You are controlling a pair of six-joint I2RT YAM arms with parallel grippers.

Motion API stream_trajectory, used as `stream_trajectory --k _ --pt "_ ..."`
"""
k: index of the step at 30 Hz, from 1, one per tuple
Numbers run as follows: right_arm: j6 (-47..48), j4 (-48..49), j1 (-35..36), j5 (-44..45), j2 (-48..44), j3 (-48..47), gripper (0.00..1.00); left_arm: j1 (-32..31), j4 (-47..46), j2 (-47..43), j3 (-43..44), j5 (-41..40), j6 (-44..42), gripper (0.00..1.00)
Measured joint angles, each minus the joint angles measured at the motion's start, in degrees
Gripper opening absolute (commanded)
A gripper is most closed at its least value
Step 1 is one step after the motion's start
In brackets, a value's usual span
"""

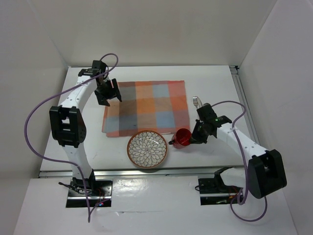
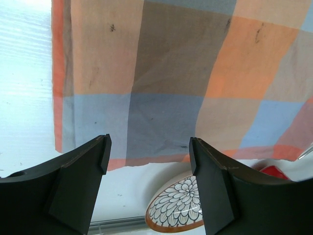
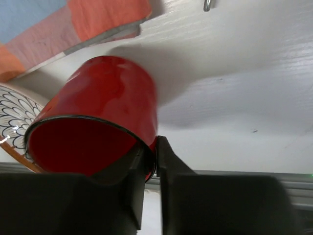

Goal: Set the dinner table for one person

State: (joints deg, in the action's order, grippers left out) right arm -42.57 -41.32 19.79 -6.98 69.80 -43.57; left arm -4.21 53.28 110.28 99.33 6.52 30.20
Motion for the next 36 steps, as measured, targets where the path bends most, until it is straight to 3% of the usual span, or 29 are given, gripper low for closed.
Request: stream_trajectory --k 3,4,10,16,22,30,36 --pt "-0.26 0.5 0.11 1.09 0.42 0.22 0.07 0.0 0.37 0.0 1.05 0.39 -0.07 0.82" --pt "-0.22 0.5 0.11 1.38 0.39 0.22 0.0 0.0 0.5 0.0 1.51 0.59 -0.07 0.82" --pt "0.55 -2.4 0.22 4.57 0.33 -1.68 0.0 -0.02 0.83 0.0 2.71 2.16 -0.26 0.82" --pt "5.05 -10.73 -0.22 9.09 3.65 -17.97 0.0 -0.68 1.66 -1.14 2.32 3.41 -0.46 0.82" --pt "10.05 -8.72 -1.75 11.78 22.47 -42.91 0.0 -3.78 1.66 -6.88 -1.11 2.71 -1.49 0.82" --pt "14.43 -7.15 -6.23 11.56 48.68 -68.06 0.0 -6.21 0.61 -16.04 -14.29 2.27 -1.27 0.84" --pt "16.15 -7.39 -7.69 11.21 60.11 -81.46 0.0 -9.73 -0.57 -21.62 -23.19 2.84 -0.13 0.87"
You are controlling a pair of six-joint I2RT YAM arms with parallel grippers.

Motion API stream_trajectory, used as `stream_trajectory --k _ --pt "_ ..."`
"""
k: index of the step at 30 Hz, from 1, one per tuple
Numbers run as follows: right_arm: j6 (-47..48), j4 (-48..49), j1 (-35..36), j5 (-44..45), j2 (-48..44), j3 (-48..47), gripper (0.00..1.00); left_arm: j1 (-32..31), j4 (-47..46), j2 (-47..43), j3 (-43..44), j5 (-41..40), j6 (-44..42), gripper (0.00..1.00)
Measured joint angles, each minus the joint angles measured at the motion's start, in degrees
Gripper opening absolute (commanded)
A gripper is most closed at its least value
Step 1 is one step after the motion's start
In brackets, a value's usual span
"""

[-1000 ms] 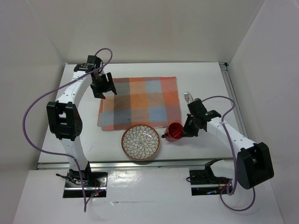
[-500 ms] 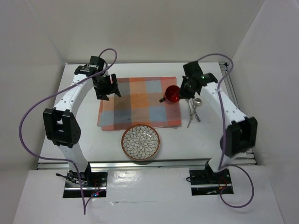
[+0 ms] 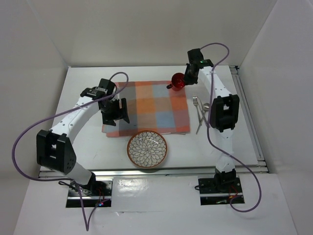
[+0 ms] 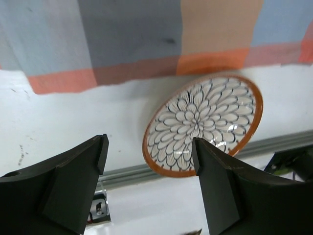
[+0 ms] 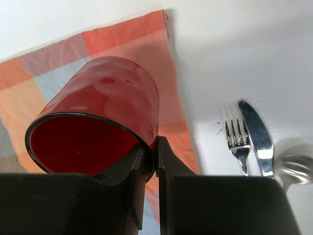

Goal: Set the dinner table for one person

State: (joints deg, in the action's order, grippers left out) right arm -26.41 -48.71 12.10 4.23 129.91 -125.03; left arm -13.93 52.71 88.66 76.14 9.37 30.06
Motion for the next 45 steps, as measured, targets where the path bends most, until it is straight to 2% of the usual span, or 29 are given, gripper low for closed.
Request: stream_trajectory --k 4,9,10,13,14,15,18,19,26,31,36,40,44,45 --pt "0.66 -0.09 -0.15 -1.05 2.1 -1.03 0.0 -4.44 -0.48 -3.41 -5.22 1.05 0.39 0.94" --pt "1.25 -0.22 -0.37 -2.38 4.9 -2.43 0.0 -9.51 -1.33 -6.82 -11.78 1.92 0.57 0.95" --pt "1.42 -0.24 -0.39 -2.62 5.57 -2.97 0.03 -9.88 -1.46 -7.02 -12.9 2.16 0.66 0.95" --pt "1.86 -0.2 -0.48 -3.19 6.95 -4.07 0.19 -10.25 -2.21 -7.15 -16.35 2.73 1.62 0.95" --pt "1.88 -0.22 -0.5 -3.37 7.21 -4.2 0.26 -10.25 -2.25 -7.21 -17.09 2.75 1.7 0.95" --pt "1.88 -0.24 -0.52 -3.56 7.41 -4.31 0.39 -10.27 -2.36 -7.34 -17.86 2.8 1.81 0.95" --pt "1.77 0.13 -0.57 -4.92 7.48 -4.66 0.53 -10.29 -3.3 -7.89 -19.41 3.17 1.88 0.95" --pt "1.81 0.28 -0.57 -5.33 7.48 -5.2 0.62 -10.29 -3.54 -8.02 -19.82 3.39 1.86 0.95" --pt "1.86 1.11 -0.63 -8.07 7.48 -8.26 0.9 -10.29 -6.08 -8.2 -21.88 5.31 2.01 0.95" --pt "1.9 1.68 -0.63 -9.2 5.79 -8.37 0.92 -10.29 -8.33 -8.2 -23.43 6.23 2.51 0.9" --pt "2.08 6.27 -0.63 -10.16 -7.28 5.46 0.93 -10.29 -12.61 -8.13 -26.99 6.93 3.3 0.86" --pt "2.25 8.17 -0.74 -10.05 -17.7 10.95 0.93 -10.27 -17.33 -8.0 -30.42 9.07 3.3 0.76" --pt "2.32 9.97 -1.07 -9.33 -24.72 15.15 0.93 -10.25 -22.49 -6.49 -33.35 12.0 3.34 0.61" --pt "2.32 10.01 -1.14 -9.14 -25.66 16.04 0.93 -10.25 -24.0 -5.88 -33.94 12.79 3.26 0.49"
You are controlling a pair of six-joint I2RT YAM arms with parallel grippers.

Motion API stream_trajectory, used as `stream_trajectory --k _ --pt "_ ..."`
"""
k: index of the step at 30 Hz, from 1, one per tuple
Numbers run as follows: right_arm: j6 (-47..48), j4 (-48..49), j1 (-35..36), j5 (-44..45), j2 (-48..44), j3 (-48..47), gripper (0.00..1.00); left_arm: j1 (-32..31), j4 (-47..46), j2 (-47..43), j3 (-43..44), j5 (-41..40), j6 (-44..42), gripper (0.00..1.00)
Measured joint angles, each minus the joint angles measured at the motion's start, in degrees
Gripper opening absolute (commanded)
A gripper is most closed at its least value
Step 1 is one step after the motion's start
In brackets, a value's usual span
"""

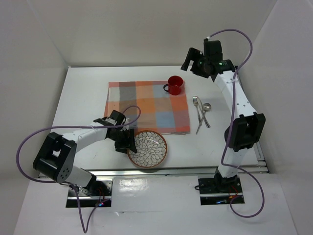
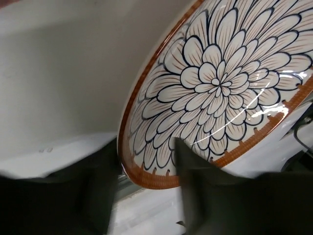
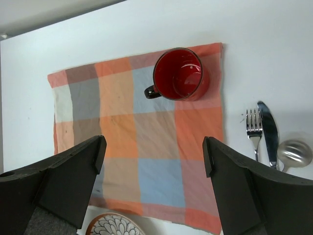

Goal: Set the dinner table for one person

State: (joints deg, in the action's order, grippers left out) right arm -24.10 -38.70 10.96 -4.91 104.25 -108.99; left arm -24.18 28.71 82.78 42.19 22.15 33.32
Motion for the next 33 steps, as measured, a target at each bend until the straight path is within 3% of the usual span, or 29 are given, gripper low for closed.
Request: stream_trajectory --k 1,2,3,5,14,21,24,28,33 --pt "0.0 0.07 -0.04 0.17 -0.37 0.42 0.93 0.0 -1.03 0.5 -0.39 0.59 0.24 0.41" --pt "0.0 0.15 -0.13 0.35 -0.63 1.14 0.93 0.0 -1.57 0.83 -0.66 0.66 0.17 0.22" --pt "0.0 0.15 -0.22 0.5 -0.63 1.51 0.93 0.15 -2.12 1.29 -0.96 0.87 0.33 0.12" --pt "0.0 0.09 -0.42 1.05 -0.63 2.6 0.93 0.66 -3.61 1.79 -0.94 4.09 1.62 0.0" --pt "1.95 -1.6 -2.1 3.17 -1.73 4.96 0.93 0.04 3.87 1.77 6.75 3.98 -4.28 0.0" --pt "2.95 -2.95 -7.02 3.26 -8.98 18.21 0.93 3.21 15.41 2.62 26.4 4.35 -7.61 0.0" --pt "3.02 -3.15 -8.63 3.08 -9.94 24.09 0.84 7.23 15.41 4.94 35.04 5.51 -7.1 0.0" --pt "2.49 -3.32 -8.76 2.97 -9.94 31.06 0.62 12.48 12.94 10.47 40.11 6.32 -4.94 0.0" --pt "1.2 -2.49 -8.76 2.95 -9.97 36.41 0.61 16.85 11.72 22.38 44.76 5.7 -3.17 0.0"
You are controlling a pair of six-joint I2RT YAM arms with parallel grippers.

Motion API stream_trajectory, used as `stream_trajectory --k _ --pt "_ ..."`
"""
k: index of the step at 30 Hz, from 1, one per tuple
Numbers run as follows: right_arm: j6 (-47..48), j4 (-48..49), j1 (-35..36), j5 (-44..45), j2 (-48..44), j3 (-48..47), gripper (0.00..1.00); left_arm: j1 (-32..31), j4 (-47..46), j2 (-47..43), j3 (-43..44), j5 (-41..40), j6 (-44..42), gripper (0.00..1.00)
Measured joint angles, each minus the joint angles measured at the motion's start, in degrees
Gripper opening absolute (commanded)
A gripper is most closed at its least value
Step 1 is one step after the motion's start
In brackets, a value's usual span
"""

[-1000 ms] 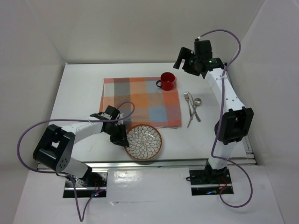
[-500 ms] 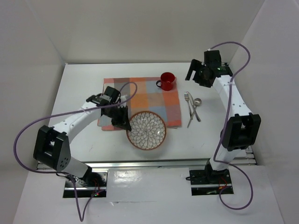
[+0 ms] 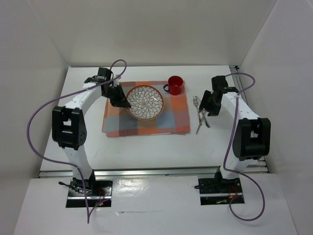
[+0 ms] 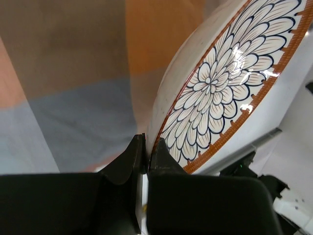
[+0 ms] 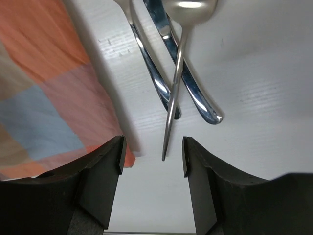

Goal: Set the dinner table for one person

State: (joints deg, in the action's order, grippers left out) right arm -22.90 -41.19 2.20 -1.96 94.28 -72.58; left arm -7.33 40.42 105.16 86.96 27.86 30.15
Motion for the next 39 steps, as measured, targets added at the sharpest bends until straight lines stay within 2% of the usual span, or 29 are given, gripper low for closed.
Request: stream_trajectory --k 4,5,9,16,18,20,21,24,26,30,32,33,35,39 --pt "-0.28 0.33 -0.24 -0.48 0.02 3.34 0.61 -0.02 -1.79 7.96 3.69 -0.48 0.26 0.0" --pt "-0.42 0.61 -0.31 -0.72 0.02 4.07 0.57 -0.07 -2.21 9.18 3.91 -0.46 0.33 0.0" --pt "-0.74 2.08 -0.39 -1.99 0.07 6.43 0.52 -0.09 -2.73 11.58 4.22 -0.13 0.44 0.0" --pt "-1.05 5.11 -0.48 -3.34 2.73 6.73 0.51 -0.09 -4.74 14.93 5.22 0.76 0.55 0.01" --pt "-1.11 5.86 -0.48 -3.5 3.96 6.73 0.49 -0.15 -4.33 16.33 5.95 0.59 0.37 0.17" --pt "-1.22 6.43 -0.48 -3.45 5.05 6.75 0.48 -0.26 -4.0 17.27 6.54 1.01 0.35 0.29" --pt "-1.25 6.67 -0.48 -3.48 5.53 6.75 0.47 -0.26 -4.0 17.33 6.8 1.27 0.26 0.4" --pt "-1.29 7.5 -0.48 -3.45 6.97 6.75 0.46 -0.76 -3.43 17.33 7.76 0.72 -0.24 0.55" --pt "-1.36 7.87 -0.57 -3.37 8.0 6.75 0.43 -1.05 -2.67 17.33 8.11 -0.07 -0.61 0.69" --pt "-1.6 8.63 -0.85 -2.73 9.81 6.75 0.33 -1.4 -0.44 17.2 8.87 -1.92 -1.6 0.7" --pt "-1.6 8.72 -0.96 -2.27 10.14 6.75 0.24 -1.44 0.79 16.72 9.33 -3.19 -1.81 0.7" --pt "-1.68 8.74 -0.96 -2.12 10.14 6.75 0.15 -1.44 1.66 16.33 9.64 -3.8 -1.95 0.7" --pt "-1.99 8.76 -0.96 -1.66 10.14 6.69 0.07 -1.42 3.23 15.15 10.69 -5.01 -2.12 0.7" --pt "-2.21 8.72 -0.96 -0.44 9.7 6.67 0.03 -1.42 5.16 11.8 13.4 -6.08 -3.15 0.7"
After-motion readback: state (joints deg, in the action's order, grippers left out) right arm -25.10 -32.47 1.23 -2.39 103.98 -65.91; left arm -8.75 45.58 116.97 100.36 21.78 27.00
